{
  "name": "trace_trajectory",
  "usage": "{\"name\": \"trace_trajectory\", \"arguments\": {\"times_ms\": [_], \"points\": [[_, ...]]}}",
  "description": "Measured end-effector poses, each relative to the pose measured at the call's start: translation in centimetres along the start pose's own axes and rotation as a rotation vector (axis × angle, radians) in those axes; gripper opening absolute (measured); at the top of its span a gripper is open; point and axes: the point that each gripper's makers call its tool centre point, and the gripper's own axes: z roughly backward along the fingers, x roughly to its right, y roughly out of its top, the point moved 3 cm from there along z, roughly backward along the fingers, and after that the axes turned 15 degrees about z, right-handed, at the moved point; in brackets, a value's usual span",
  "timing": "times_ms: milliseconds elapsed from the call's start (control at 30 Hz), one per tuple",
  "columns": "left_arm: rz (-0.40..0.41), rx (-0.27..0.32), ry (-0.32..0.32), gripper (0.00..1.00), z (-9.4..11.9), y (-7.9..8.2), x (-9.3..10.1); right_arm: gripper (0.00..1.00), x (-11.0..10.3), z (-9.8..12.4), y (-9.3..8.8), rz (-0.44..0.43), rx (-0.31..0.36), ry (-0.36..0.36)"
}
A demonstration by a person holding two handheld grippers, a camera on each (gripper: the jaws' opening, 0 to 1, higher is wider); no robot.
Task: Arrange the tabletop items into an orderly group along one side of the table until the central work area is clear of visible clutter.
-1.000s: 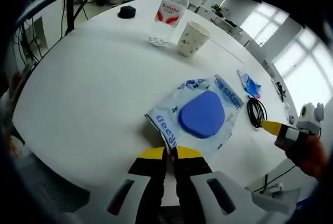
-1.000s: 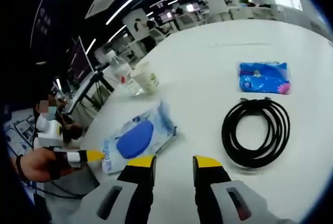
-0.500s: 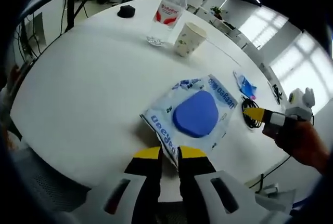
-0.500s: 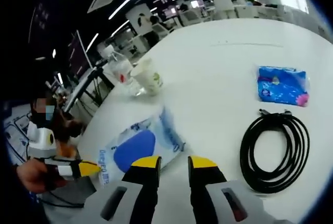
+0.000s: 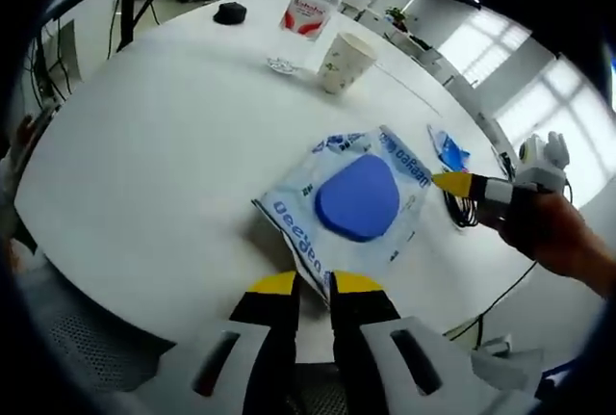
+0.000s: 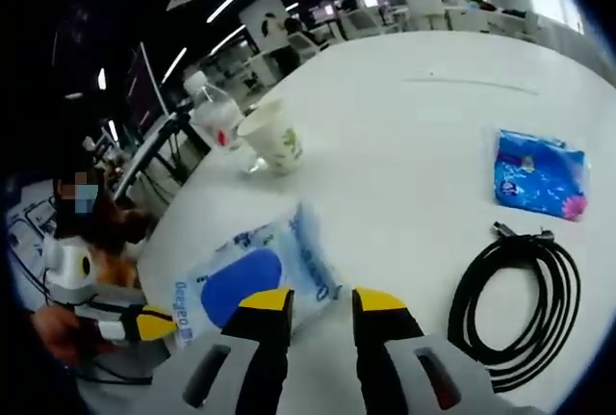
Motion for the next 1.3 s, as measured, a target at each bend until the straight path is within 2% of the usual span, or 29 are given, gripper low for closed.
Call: {"name": "trace_trajectory", "arguments": {"times_ms": [133, 333, 533, 700, 800, 1133, 1300], "points": [[0.002, -0.009, -0.005, 0.09, -0.1, -0.2, 0.0, 0.22, 0.5, -0.8, 0.3, 0.005, -0.007, 0.003], [-0.013, -0.024, -0.007, 0.09, -0.1, -0.6, 0.3, 0.17, 0.2, -1.0, 0.0, 0.024, -0.022, 0.008], [-0.037, -0.040, -0.002, 0.09, -0.4, -0.8, 0.4, 0.01, 0.5, -0.5, -0.6, 0.019, -0.009, -0.008], [-0.035, -0.039, 0.014, 0.07, -0.5, -0.8, 0.1, 0.01, -0.1, 0.3, -1.8, -0.010, -0.008, -0.010], [-0.034, -0.035, 0.024, 0.05, -0.5, -0.7, -0.2, 0.01, -0.3, 0.6, -1.8, -0.018, -0.004, -0.011], [-0.010, -0.020, 0.030, 0.02, -0.6, -0.6, -0.4, 0.00, 0.0, 1.2, -2.9, -0.035, 0.003, -0.019], [-0.002, -0.014, 0.030, 0.01, -0.7, -0.6, -0.3, 0.00, 0.2, 1.9, -3.7, -0.073, 0.012, -0.026]]}}
